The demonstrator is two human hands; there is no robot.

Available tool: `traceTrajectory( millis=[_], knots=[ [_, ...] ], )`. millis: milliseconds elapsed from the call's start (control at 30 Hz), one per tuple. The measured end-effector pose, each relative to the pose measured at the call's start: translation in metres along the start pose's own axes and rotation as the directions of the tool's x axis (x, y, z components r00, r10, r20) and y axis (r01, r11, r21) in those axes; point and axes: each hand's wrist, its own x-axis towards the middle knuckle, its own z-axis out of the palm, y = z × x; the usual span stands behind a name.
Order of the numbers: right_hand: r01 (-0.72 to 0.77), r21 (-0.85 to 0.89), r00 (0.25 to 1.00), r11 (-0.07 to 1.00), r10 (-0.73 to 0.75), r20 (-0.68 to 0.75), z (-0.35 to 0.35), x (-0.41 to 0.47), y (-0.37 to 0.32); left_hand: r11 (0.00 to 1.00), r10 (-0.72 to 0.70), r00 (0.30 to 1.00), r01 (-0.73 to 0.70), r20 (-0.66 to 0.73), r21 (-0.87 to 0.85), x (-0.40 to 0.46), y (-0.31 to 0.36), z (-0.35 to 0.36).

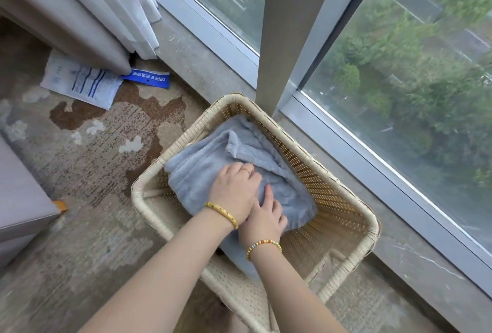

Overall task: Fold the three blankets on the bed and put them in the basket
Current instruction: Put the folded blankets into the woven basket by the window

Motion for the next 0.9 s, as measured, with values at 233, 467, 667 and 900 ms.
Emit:
traceTrajectory(
  millis=[233, 467, 667, 900],
  knots=[
    [0.172, -0.157, 0.985, 0.973, -0.168, 0.037, 0.027, 0.004, 0.024, 0.934, -0.317, 0.922, 0.344, 0.221, -0.097, 0.046, -0.033, 0.055],
    [0.255, -0.196, 0.967, 0.947, -0.243, 0.082, 0.021, 0.018, 0.029, 0.976, -0.217, 0.97, 0.214, -0.106, -0.037, 0.002, -0.046, 0.072],
    [0.317, -0.207, 0.92, 0.926, -0.247, 0.306, 0.03, 0.051, 0.033, 0.889, -0.403, 0.837, 0.454, 0.37, -0.059, -0.001, -0.058, 0.12],
    [0.296, -0.271, 0.935, 0.916, -0.22, 0.278, 0.028, 0.079, 0.03, 0.848, -0.466, 0.791, 0.528, 0.396, -0.057, 0.038, -0.059, 0.124]
  ],
)
